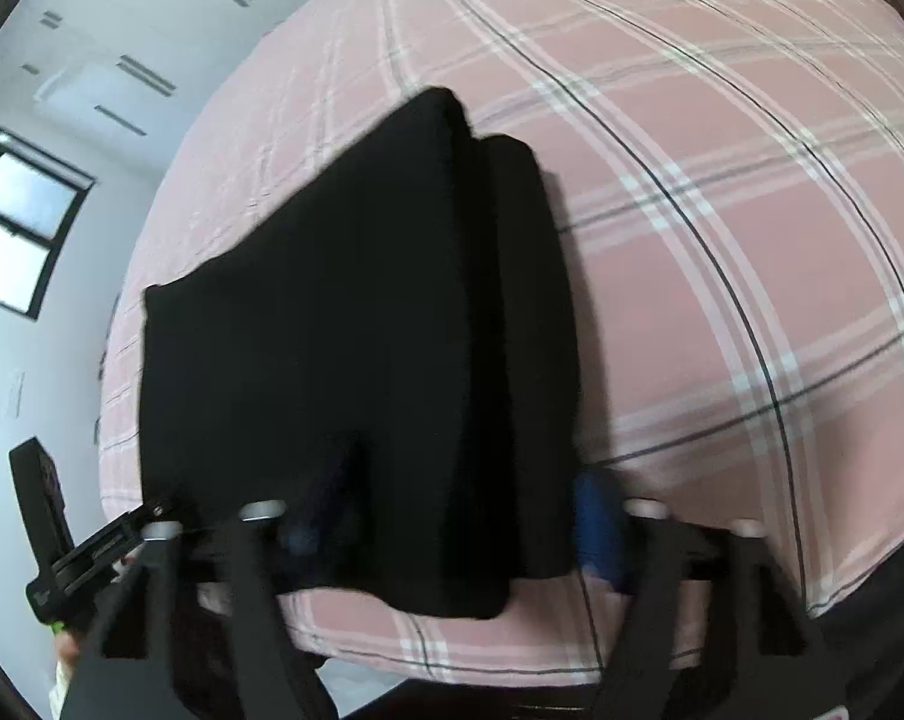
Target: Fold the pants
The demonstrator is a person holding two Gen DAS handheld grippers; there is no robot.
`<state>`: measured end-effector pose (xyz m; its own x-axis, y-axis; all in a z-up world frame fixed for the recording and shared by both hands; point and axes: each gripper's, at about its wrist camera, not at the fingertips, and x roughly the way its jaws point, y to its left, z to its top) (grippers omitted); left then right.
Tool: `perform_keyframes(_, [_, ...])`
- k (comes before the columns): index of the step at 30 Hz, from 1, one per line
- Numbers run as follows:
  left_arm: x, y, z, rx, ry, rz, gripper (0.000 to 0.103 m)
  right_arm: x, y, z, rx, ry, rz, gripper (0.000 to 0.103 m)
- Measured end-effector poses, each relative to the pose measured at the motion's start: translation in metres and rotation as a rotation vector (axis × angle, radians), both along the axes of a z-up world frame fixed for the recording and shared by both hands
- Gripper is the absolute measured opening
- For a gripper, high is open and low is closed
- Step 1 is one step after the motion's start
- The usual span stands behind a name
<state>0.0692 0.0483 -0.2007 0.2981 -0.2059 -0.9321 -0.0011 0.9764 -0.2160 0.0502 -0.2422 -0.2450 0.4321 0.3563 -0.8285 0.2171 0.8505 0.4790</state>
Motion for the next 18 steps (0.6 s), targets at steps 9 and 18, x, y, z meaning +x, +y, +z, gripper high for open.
perform_keyframes(9, [-0.034,0.015,0.044,-0.084,-0.015,-0.03,0.02,-0.036,0.009,0.039,-0.013,-0.047,0.083,0.038])
perform_keyframes(18, [-0.044,-0.008,0.012,0.095,0.01,-0.045,0.035,-0.044,0.004,0.005,-0.079,0.025,0.047,0.06])
